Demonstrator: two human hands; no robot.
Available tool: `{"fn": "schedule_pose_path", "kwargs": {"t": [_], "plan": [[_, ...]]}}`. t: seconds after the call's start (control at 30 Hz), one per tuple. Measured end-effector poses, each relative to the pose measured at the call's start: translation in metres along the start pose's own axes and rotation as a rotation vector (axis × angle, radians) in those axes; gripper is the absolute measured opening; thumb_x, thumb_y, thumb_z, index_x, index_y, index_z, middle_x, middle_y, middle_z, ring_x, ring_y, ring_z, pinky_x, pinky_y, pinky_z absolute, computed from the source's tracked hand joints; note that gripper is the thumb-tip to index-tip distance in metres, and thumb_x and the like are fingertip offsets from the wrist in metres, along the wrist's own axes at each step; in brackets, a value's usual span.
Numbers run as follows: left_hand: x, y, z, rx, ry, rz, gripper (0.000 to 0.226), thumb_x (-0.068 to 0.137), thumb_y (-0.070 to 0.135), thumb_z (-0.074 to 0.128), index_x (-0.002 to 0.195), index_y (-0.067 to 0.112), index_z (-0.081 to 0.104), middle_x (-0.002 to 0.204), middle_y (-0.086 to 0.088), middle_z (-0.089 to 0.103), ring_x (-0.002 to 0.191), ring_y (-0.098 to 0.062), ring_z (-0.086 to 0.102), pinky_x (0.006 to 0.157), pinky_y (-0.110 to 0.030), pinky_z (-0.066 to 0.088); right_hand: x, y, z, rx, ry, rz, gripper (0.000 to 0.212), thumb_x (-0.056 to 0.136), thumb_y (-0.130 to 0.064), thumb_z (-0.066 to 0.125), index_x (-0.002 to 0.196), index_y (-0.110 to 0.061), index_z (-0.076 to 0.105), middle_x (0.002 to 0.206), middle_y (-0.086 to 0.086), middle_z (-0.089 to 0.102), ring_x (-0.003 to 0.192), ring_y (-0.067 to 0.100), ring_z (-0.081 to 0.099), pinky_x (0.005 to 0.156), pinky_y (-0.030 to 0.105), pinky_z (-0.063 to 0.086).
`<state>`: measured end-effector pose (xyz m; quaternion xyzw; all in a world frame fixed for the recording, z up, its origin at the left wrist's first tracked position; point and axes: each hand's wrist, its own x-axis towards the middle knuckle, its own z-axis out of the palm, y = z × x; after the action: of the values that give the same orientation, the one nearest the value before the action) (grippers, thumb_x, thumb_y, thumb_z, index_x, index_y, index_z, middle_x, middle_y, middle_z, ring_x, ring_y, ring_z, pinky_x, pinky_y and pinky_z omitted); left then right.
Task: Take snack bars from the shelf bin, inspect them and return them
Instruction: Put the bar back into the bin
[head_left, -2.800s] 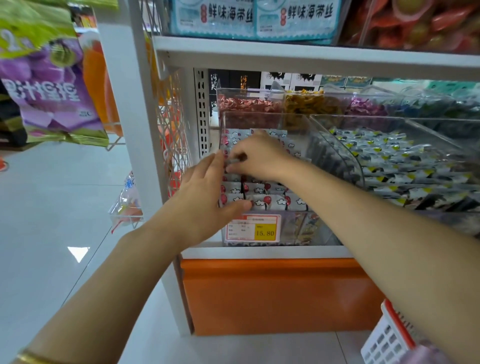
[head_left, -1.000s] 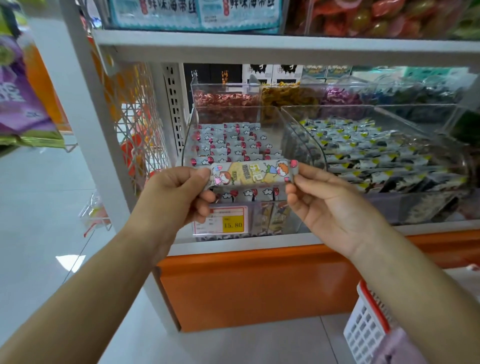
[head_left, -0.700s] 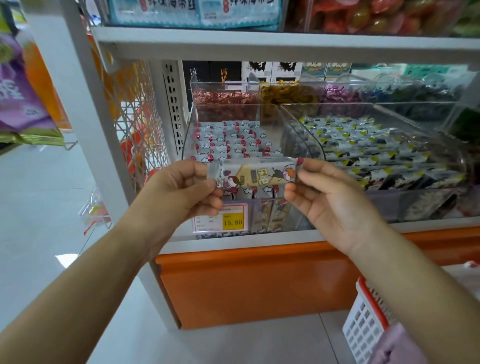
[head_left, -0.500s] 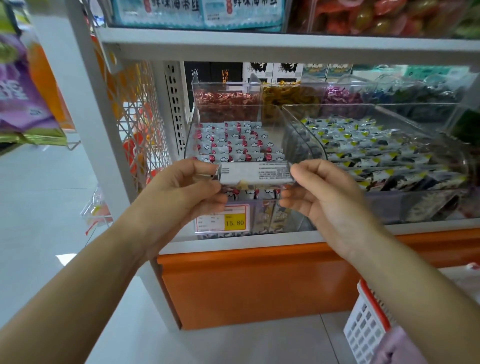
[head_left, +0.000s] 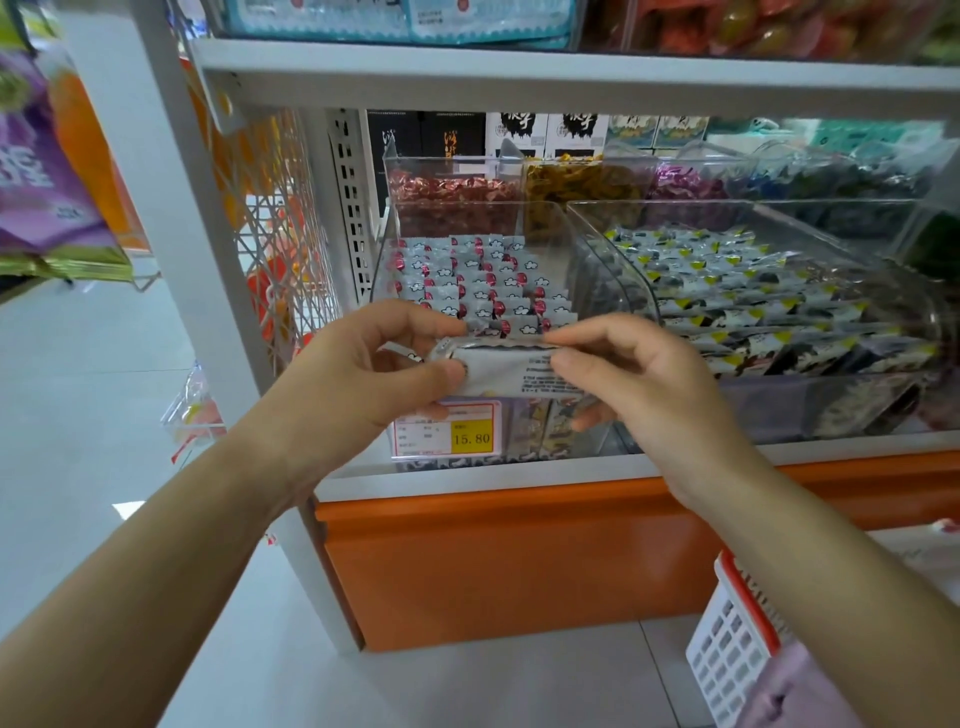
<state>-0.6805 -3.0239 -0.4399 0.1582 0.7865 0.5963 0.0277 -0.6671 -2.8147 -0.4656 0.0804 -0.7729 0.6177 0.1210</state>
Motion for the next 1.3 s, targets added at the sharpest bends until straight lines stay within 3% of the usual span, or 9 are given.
{"fn": "schedule_pose_path", "kwargs": {"t": [0.2,0.43,0.57,0.7,0.77,0.9,0.97,1.13,1.3], "plan": [[0.000,0.000,-0.001,0.005,-0.029,0.002,0.021,0.064,0.029,0.071,0.085,0.027,0.069,0.093,-0.008,0.066,0.075,-0.023,0.071,0.079,-0.038,0.057,0.003,-0.002,0.002,0.010,-0.023,-0.001,0.015,0.084,-0.022,0.063,0.069,-0.024,0.068,0.081,0.013,0.061,0.073,0.025,0.060,0.049,0.023,0.052],[0.001,-0.002,0.006,0.057,0.036,-0.017,0.020,0.071,0.031,0.071,0.076,0.014,0.061,0.081,-0.014,0.065,0.072,-0.014,0.067,0.063,-0.022,0.057,-0.002,-0.007,0.007,-0.099,-0.076,-0.154,0.012,0.087,-0.014,0.061,0.077,-0.014,0.066,0.073,-0.001,0.060,0.065,0.001,0.055,0.054,0.010,0.045],[0.002,-0.002,0.007,0.032,0.126,-0.016,0.019,0.071,0.033,0.067,0.063,0.020,0.056,0.086,-0.027,0.059,0.083,-0.037,0.063,0.075,-0.046,0.054,-0.003,-0.008,0.010,-0.080,-0.104,-0.175,0.013,0.087,-0.012,0.062,0.076,-0.017,0.067,0.072,-0.006,0.061,0.067,0.003,0.056,0.055,0.012,0.047],[-0.001,0.001,0.008,0.006,0.093,0.006,0.022,0.068,0.036,0.072,0.067,0.019,0.057,0.090,-0.029,0.059,0.091,-0.044,0.061,0.083,-0.059,0.050,-0.001,-0.007,0.008,0.032,-0.110,-0.033,0.017,0.084,-0.017,0.065,0.070,-0.024,0.072,0.079,0.006,0.066,0.075,0.020,0.064,0.055,0.028,0.056],[-0.002,0.002,0.008,0.011,0.071,0.016,0.030,0.060,0.046,0.069,0.069,0.019,0.059,0.093,-0.030,0.059,0.091,-0.045,0.060,0.084,-0.061,0.049,0.003,-0.009,0.002,0.095,-0.163,0.075,0.007,0.076,-0.023,0.070,0.071,-0.021,0.075,0.077,0.002,0.071,0.075,0.017,0.067,0.053,0.028,0.057],[-0.003,0.003,0.007,0.040,0.034,0.048,0.030,0.057,0.051,0.066,0.069,0.023,0.062,0.089,-0.026,0.061,0.089,-0.043,0.060,0.085,-0.059,0.049,0.011,-0.013,-0.011,0.167,-0.293,0.236,0.023,0.065,-0.031,0.067,0.074,-0.013,0.076,0.074,0.008,0.073,0.060,0.016,0.067,0.046,0.024,0.053],[-0.003,0.001,0.008,0.061,0.013,0.056,0.029,0.058,0.051,0.065,0.069,0.025,0.064,0.088,-0.022,0.063,0.089,-0.040,0.062,0.084,-0.056,0.051,0.012,-0.011,-0.015,0.165,-0.303,0.240,0.022,0.067,-0.029,0.066,0.075,-0.012,0.076,0.071,0.008,0.072,0.054,0.013,0.064,0.044,0.023,0.052],[0.001,-0.003,0.006,0.044,0.079,0.032,0.033,0.059,0.048,0.063,0.074,0.018,0.062,0.089,-0.019,0.067,0.085,-0.031,0.067,0.080,-0.048,0.056,0.012,-0.009,-0.016,0.185,-0.362,0.199,0.041,0.058,-0.039,0.073,0.090,-0.014,0.075,0.091,0.011,0.073,0.077,0.028,0.068,0.051,0.028,0.057],[0.001,-0.003,0.007,0.062,0.086,0.037,0.035,0.059,0.050,0.063,0.073,0.019,0.061,0.091,-0.023,0.065,0.087,-0.037,0.065,0.082,-0.053,0.054,0.010,-0.009,-0.014,0.153,-0.349,0.129,0.031,0.064,-0.030,0.069,0.089,-0.013,0.074,0.087,0.008,0.074,0.072,0.024,0.069,0.053,0.029,0.058]]}}
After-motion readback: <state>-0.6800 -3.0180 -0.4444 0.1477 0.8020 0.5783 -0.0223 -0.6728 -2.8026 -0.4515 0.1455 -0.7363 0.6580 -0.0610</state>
